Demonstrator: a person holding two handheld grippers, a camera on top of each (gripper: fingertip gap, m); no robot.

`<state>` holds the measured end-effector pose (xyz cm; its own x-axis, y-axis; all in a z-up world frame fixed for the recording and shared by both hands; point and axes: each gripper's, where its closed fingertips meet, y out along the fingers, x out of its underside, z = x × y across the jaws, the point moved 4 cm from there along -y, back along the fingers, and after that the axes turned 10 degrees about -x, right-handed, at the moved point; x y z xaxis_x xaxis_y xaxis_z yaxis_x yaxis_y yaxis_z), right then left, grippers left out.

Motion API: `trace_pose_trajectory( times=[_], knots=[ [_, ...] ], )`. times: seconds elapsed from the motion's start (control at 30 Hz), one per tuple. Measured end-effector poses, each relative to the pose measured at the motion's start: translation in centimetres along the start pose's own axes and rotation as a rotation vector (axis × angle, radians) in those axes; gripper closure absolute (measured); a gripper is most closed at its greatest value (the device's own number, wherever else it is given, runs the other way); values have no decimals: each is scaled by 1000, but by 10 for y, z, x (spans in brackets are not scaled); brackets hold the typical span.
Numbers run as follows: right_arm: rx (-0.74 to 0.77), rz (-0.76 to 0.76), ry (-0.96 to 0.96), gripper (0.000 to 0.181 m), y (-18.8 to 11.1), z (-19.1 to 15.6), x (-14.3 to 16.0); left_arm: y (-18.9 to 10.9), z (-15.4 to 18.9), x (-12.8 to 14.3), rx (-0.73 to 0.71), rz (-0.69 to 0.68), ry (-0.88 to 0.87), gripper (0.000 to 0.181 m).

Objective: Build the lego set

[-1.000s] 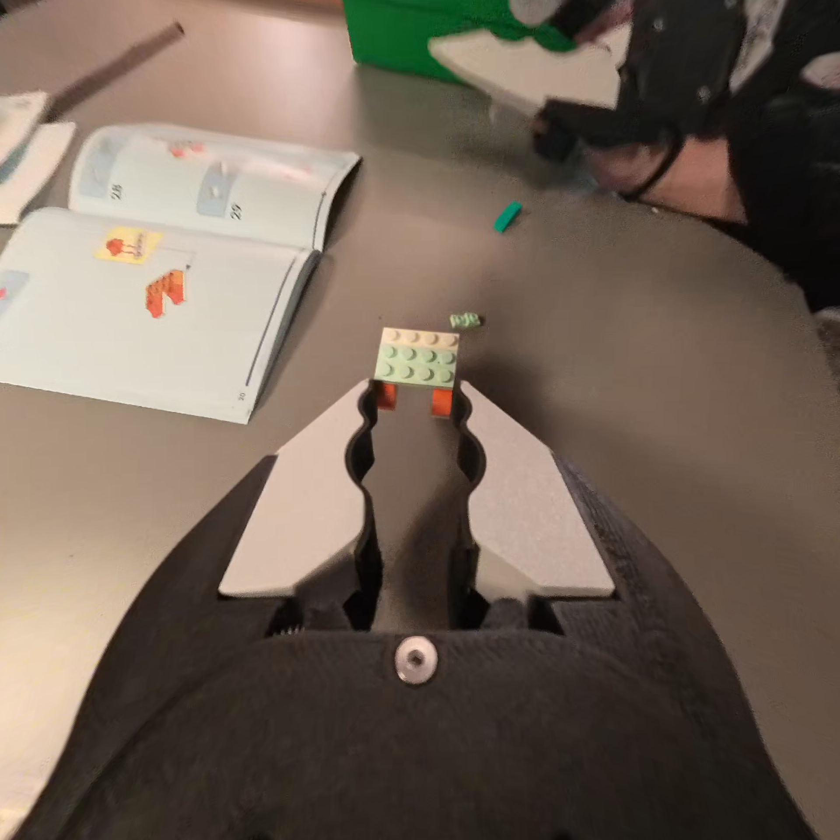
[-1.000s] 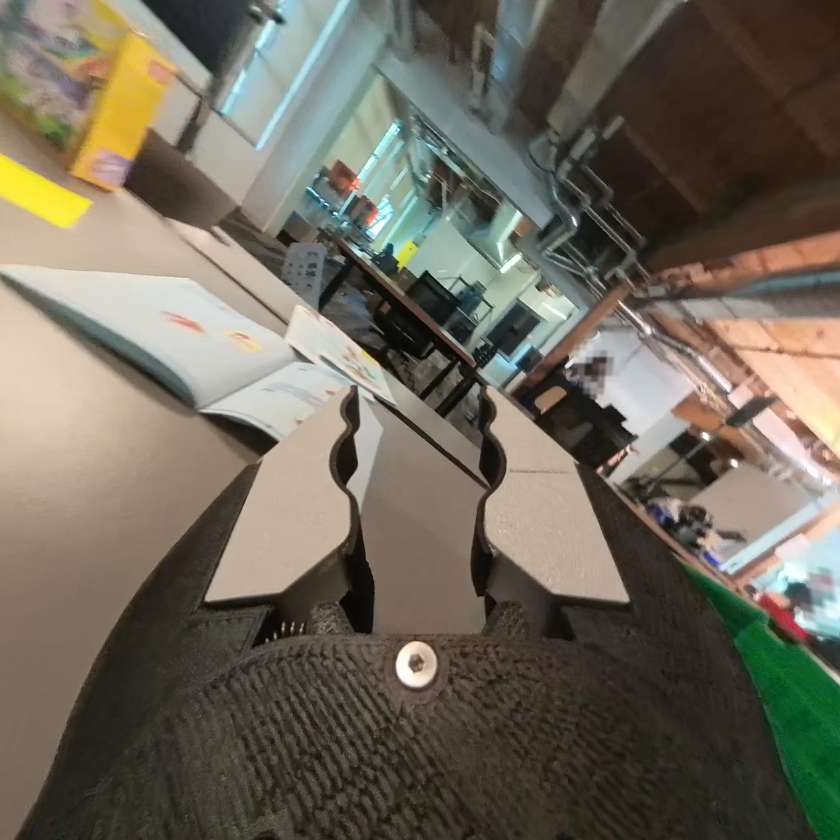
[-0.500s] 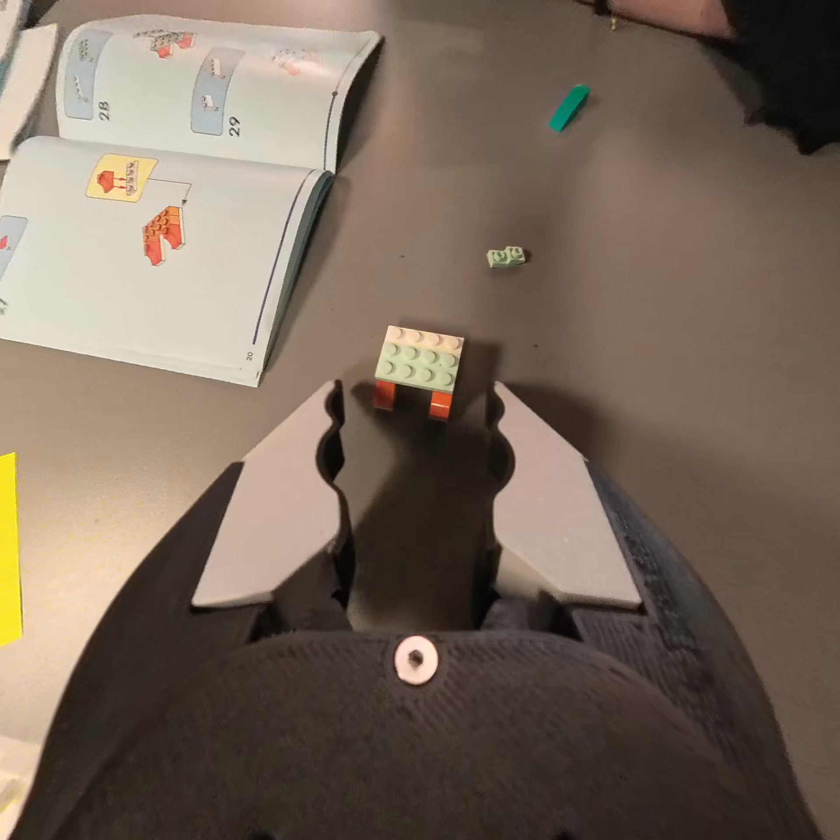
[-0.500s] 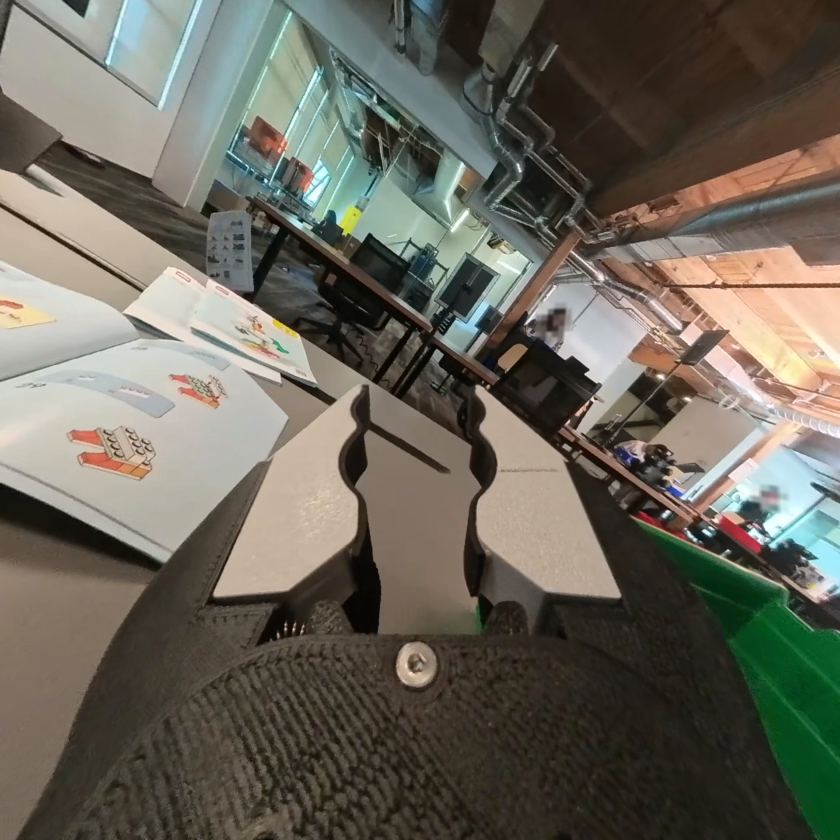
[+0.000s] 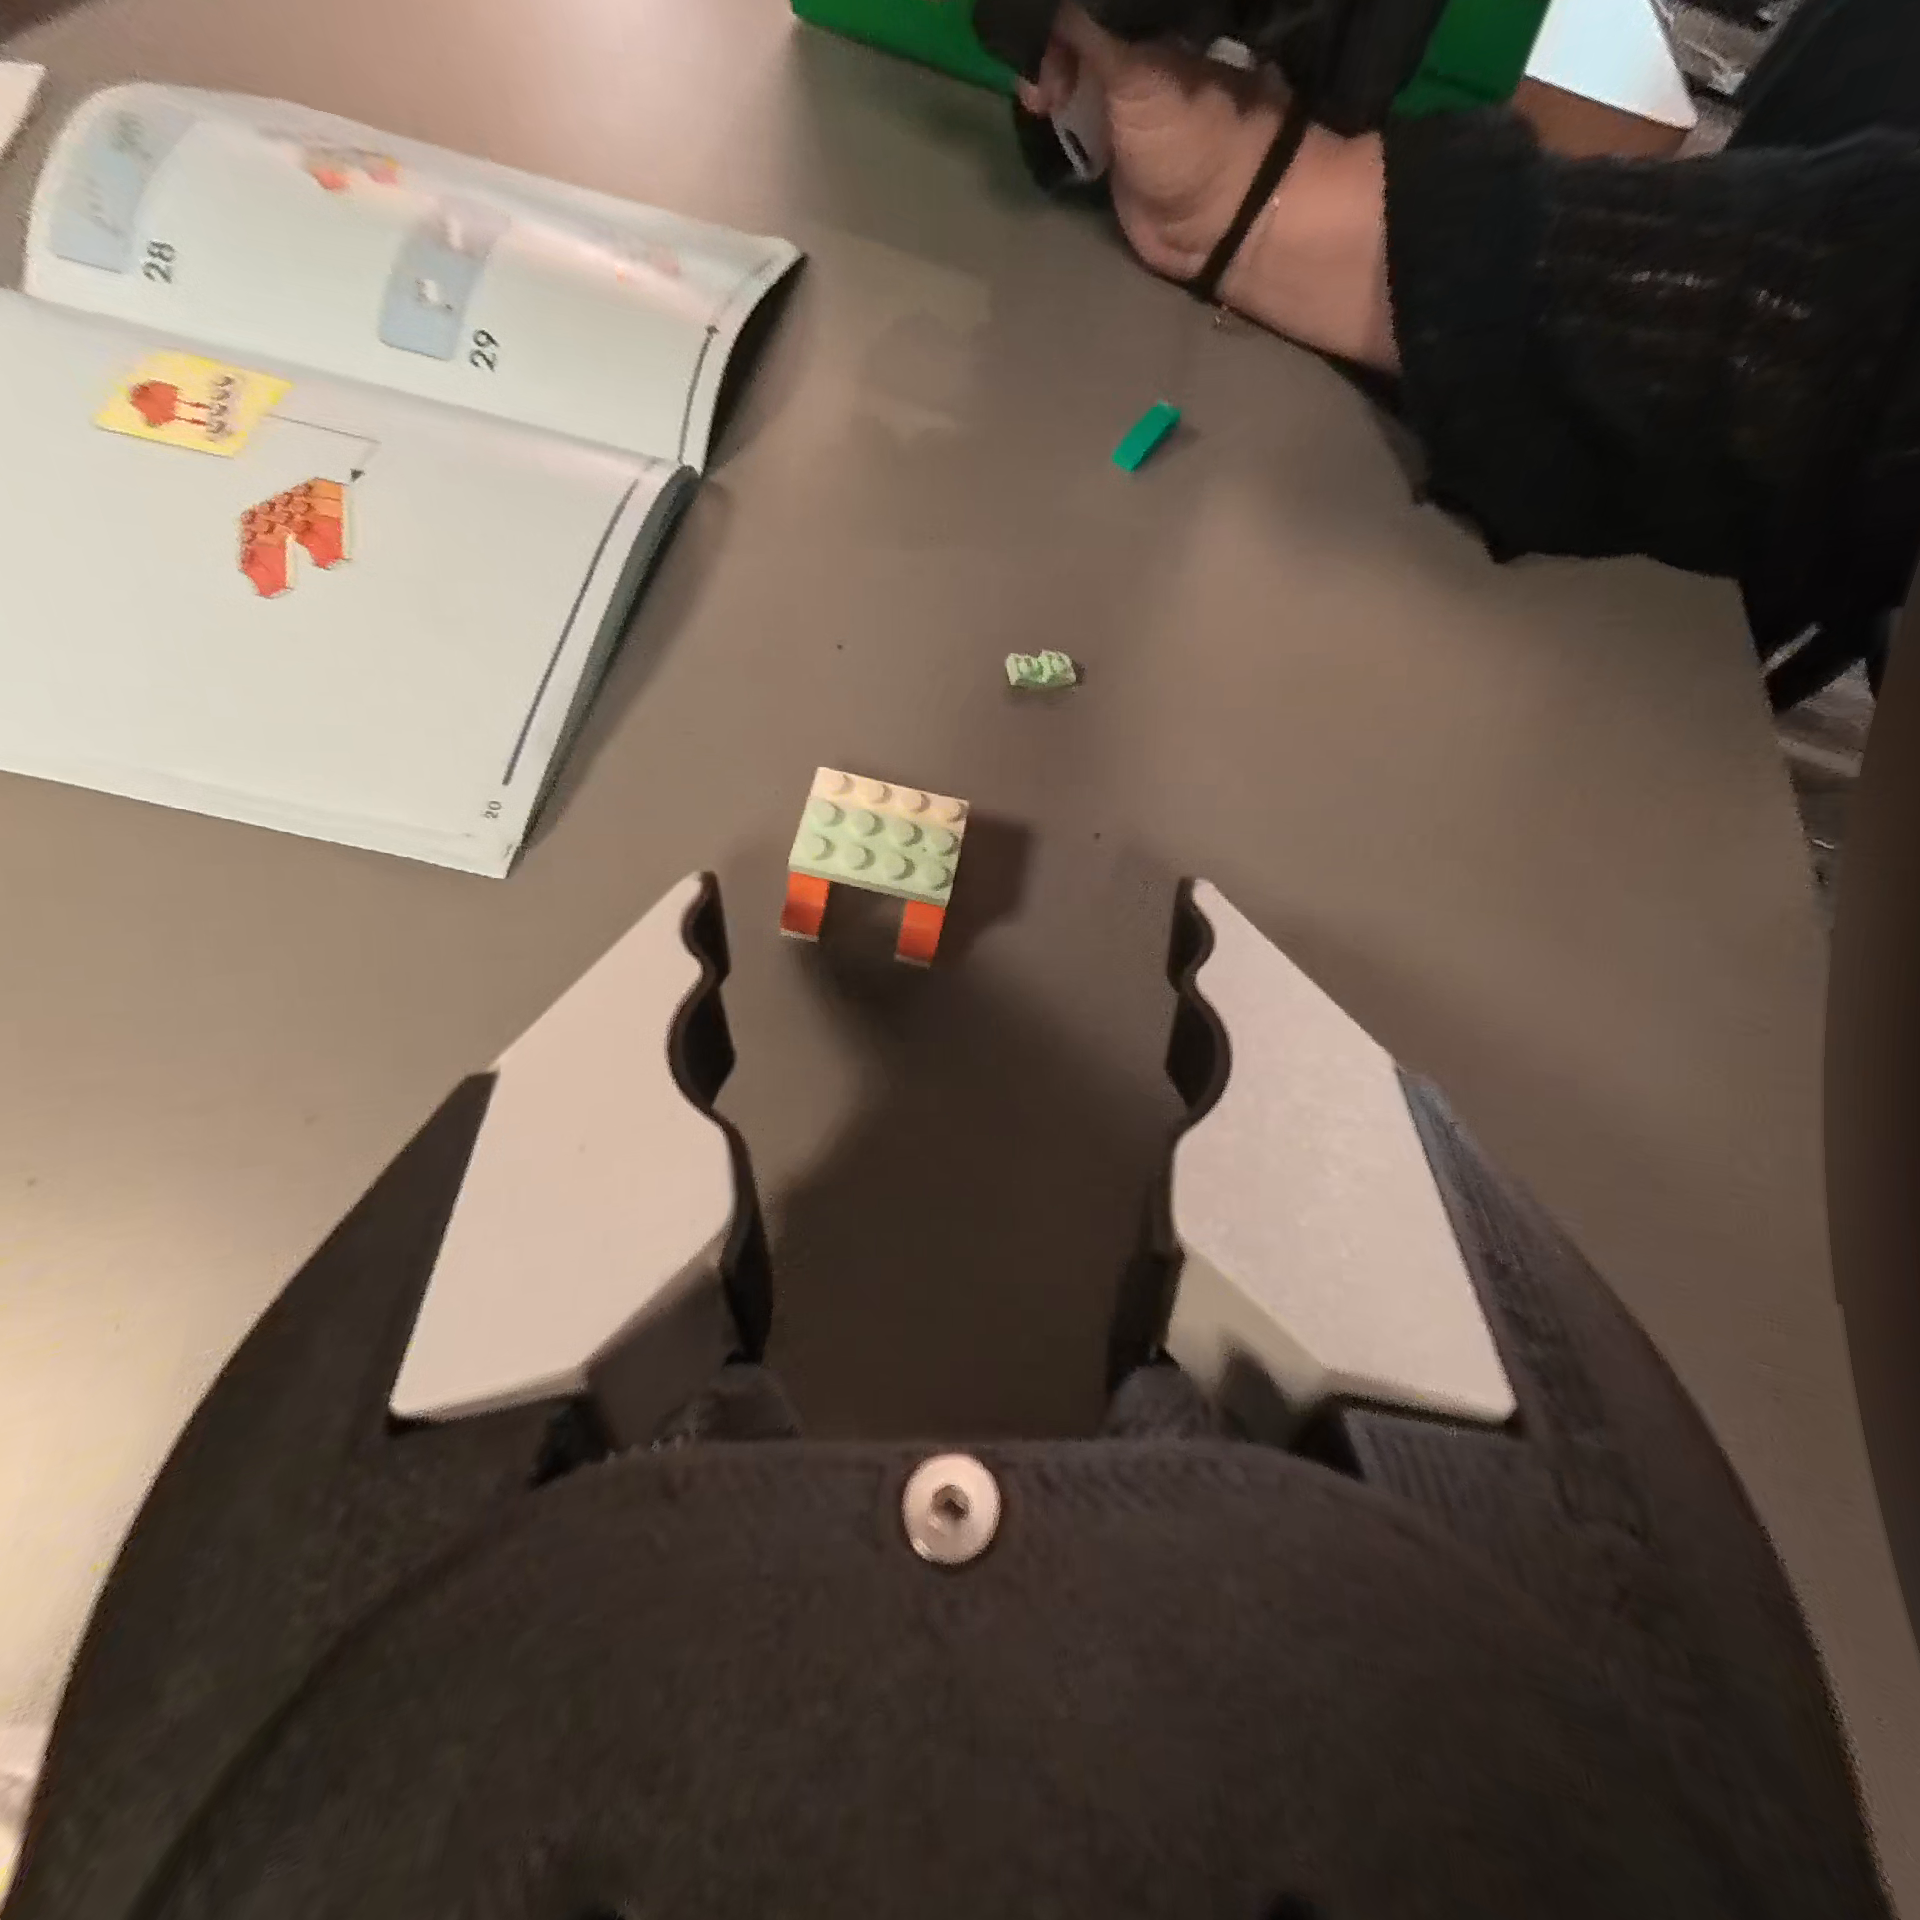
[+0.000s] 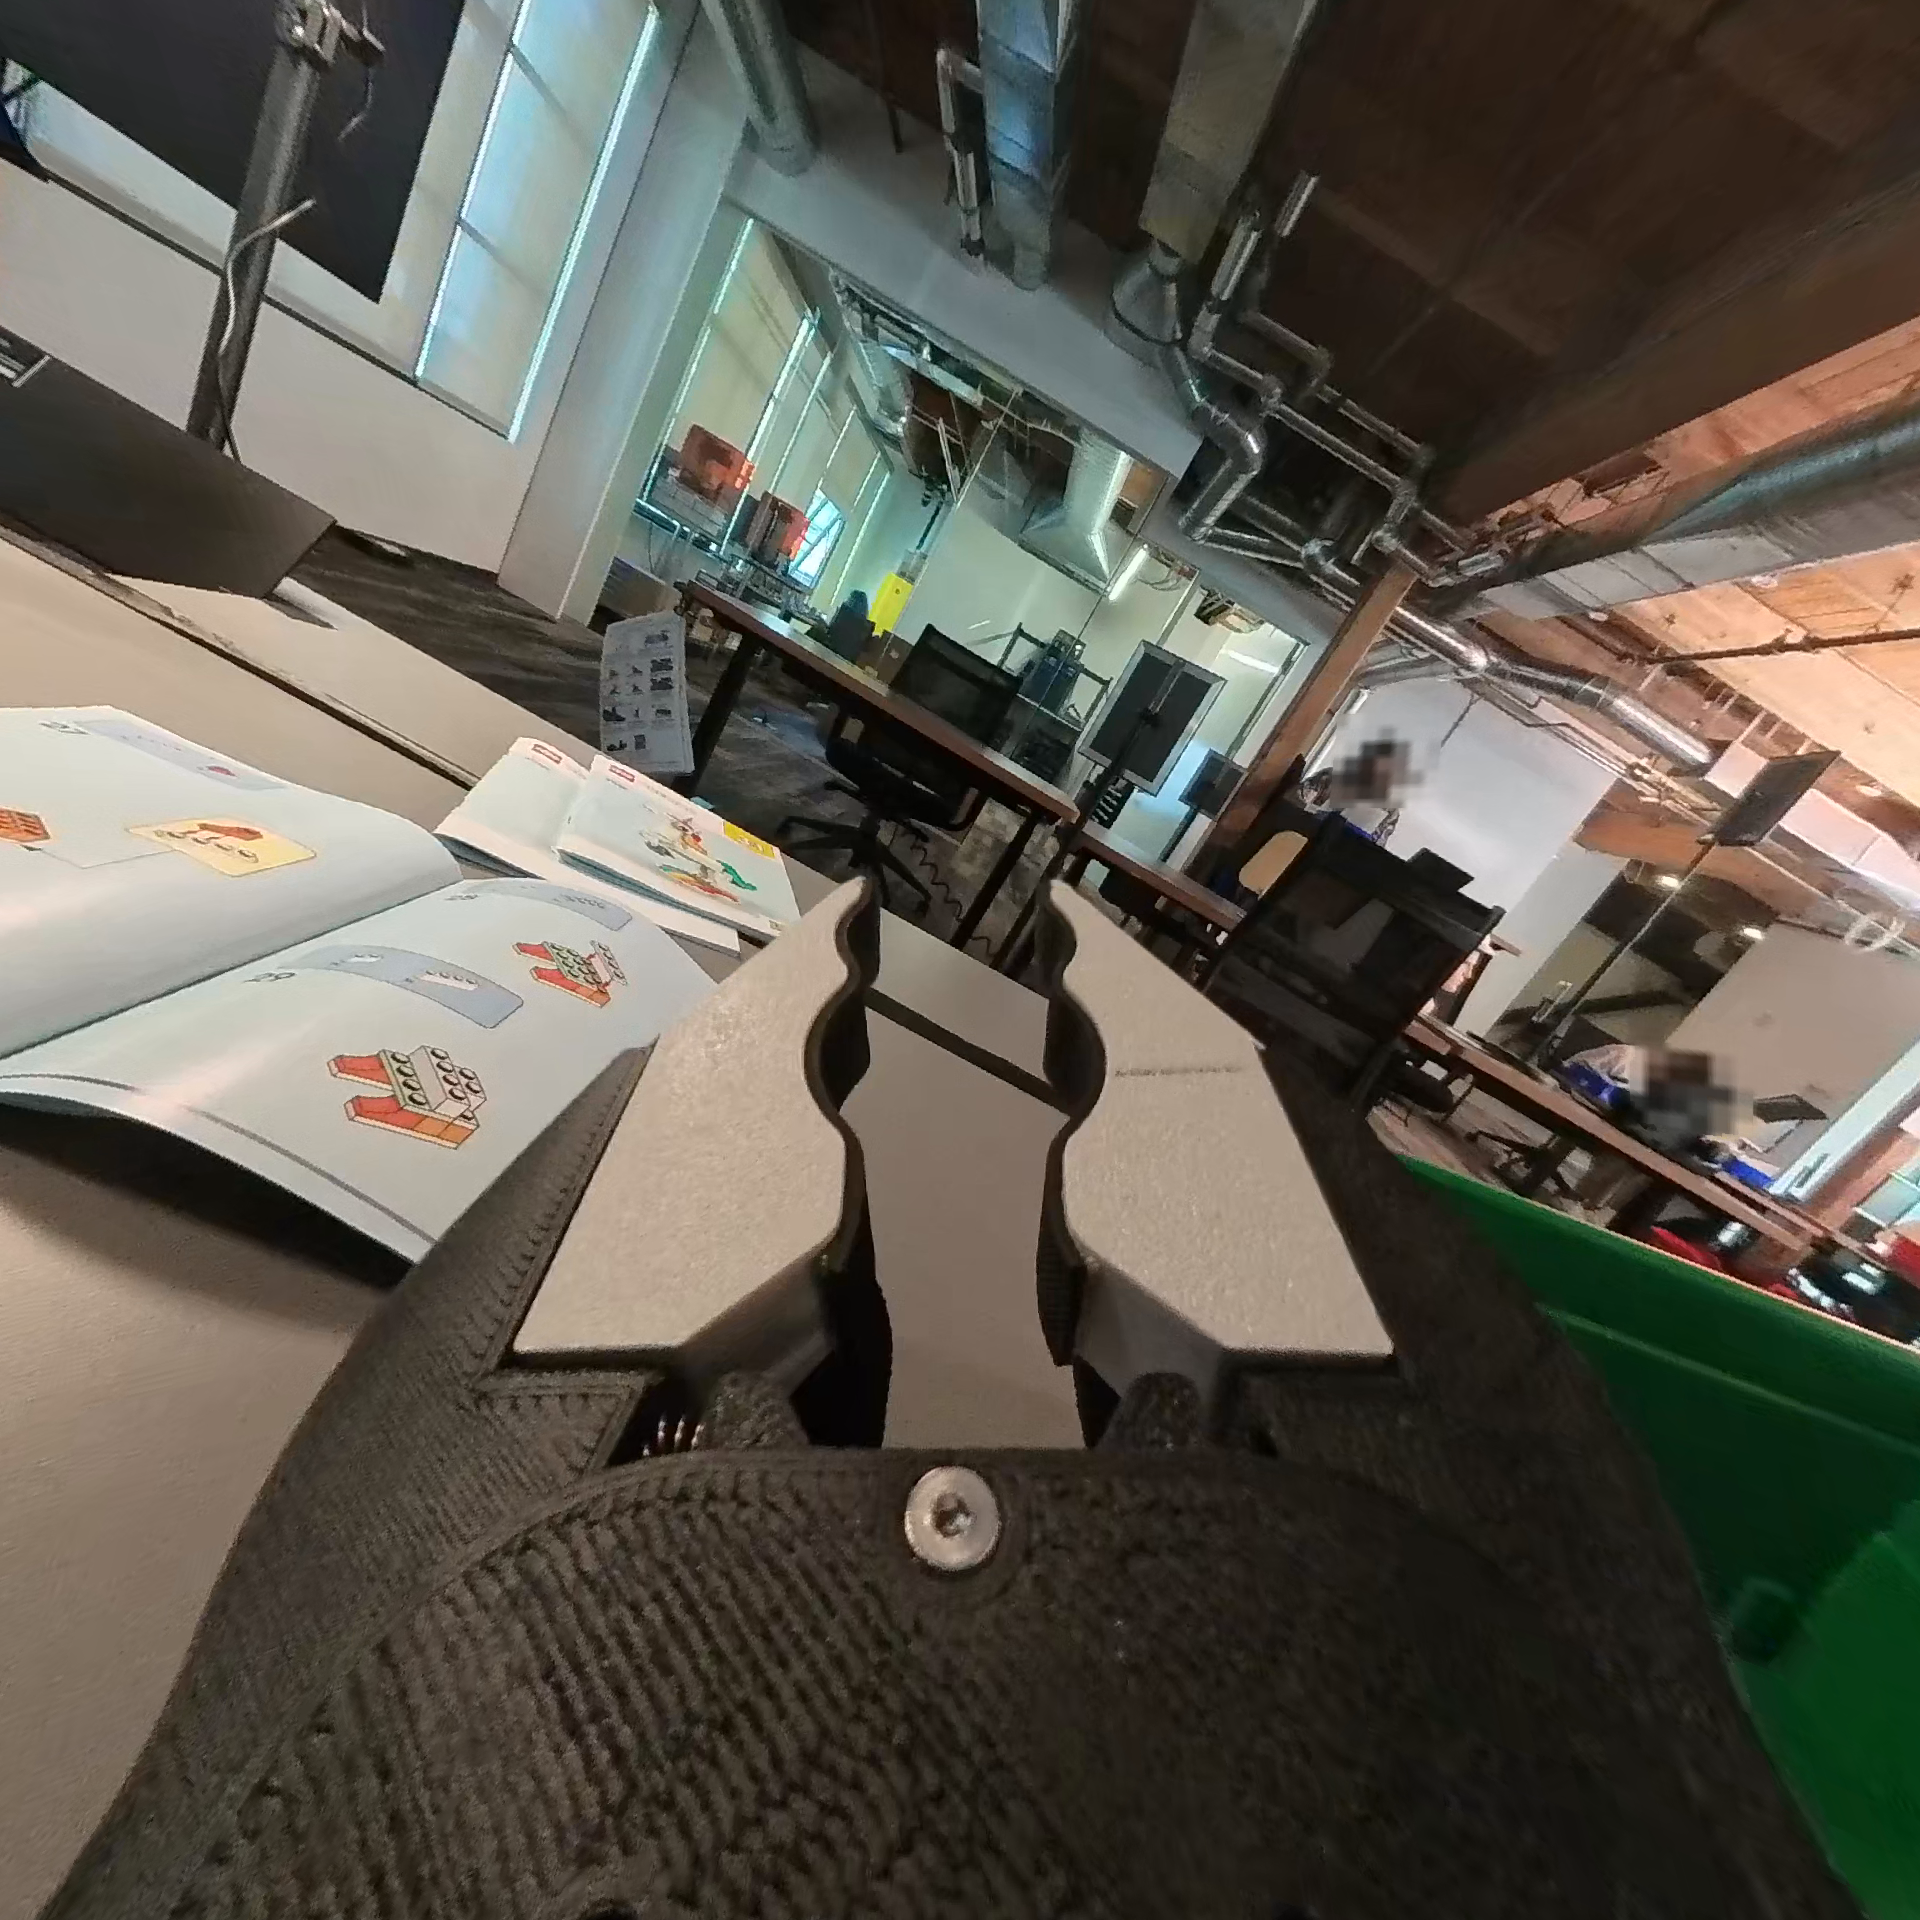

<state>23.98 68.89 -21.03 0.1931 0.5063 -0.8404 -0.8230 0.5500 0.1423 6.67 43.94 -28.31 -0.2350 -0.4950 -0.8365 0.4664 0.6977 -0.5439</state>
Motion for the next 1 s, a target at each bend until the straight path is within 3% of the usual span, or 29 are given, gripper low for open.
trace_pose_trajectory(
  times=[0.4,0.47,0.53,0.6,0.67,0.73,0.87,1.0],
  knots=[
    [-3,-27,-11,156,1,-2,4,0,16,4,70,-15,105,109],
    [-4,-30,-13,156,1,-2,4,-4,27,6,166,-19,128,112],
    [-5,-31,-12,156,2,-2,5,-14,49,10,353,-16,182,116],
    [-7,-32,-10,156,2,-2,5,-19,57,8,405,14,184,120],
    [-10,-31,-8,157,2,-2,5,-21,54,-1,371,98,163,124],
    [-13,-32,-9,157,2,-3,5,-19,36,-11,233,169,93,128],
    [-19,-36,-8,157,3,-3,6,-9,3,-13,19,134,-52,106],
    [-29,-39,-8,156,4,-5,6,1,4,-4,27,19,-68,96]
  ],
)
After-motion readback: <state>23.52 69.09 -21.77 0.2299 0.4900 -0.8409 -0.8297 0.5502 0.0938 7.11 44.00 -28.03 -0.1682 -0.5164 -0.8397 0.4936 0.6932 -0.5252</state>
